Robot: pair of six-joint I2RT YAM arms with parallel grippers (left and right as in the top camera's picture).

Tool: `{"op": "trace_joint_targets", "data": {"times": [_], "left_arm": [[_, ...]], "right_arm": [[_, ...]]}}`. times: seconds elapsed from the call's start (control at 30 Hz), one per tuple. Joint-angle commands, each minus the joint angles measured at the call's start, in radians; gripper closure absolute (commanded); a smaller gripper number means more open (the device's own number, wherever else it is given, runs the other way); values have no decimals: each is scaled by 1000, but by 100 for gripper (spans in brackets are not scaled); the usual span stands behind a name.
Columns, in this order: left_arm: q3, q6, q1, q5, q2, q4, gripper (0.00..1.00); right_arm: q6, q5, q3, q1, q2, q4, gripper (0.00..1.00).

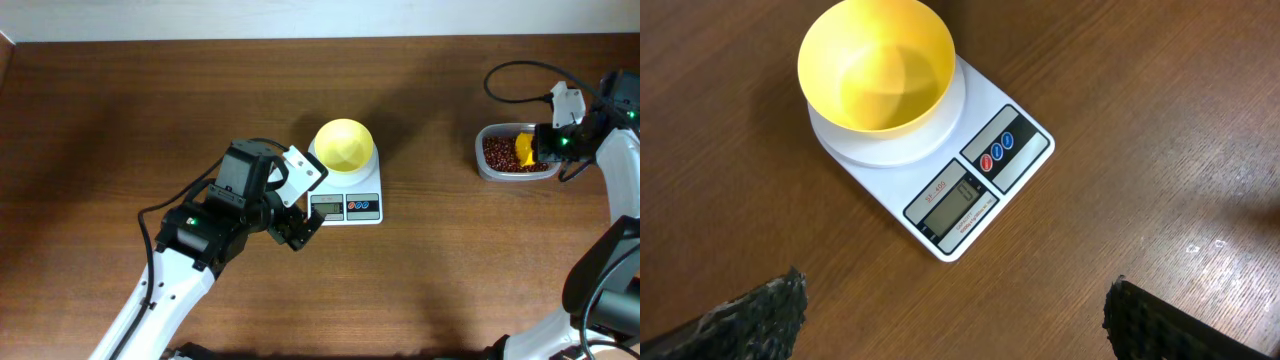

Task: Scoop item into bowl and weigh 50g on scale
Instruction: 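Move the yellow scoop with the right gripper into the bean tub, then scoop red beans from the tub with the right gripper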

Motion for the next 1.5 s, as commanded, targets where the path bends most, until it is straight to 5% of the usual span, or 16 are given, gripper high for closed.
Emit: {"op": "trace_joint_targets", "data": {"times": [0.0,1.47], "left_arm": [[0,-3,5,15,-7,2,1],[0,-3,5,15,-7,2,1]], "right_arm": [[-6,-19,8,-5,41,-17,96],[150,-455,-5,-115,150,-97,96]]}}
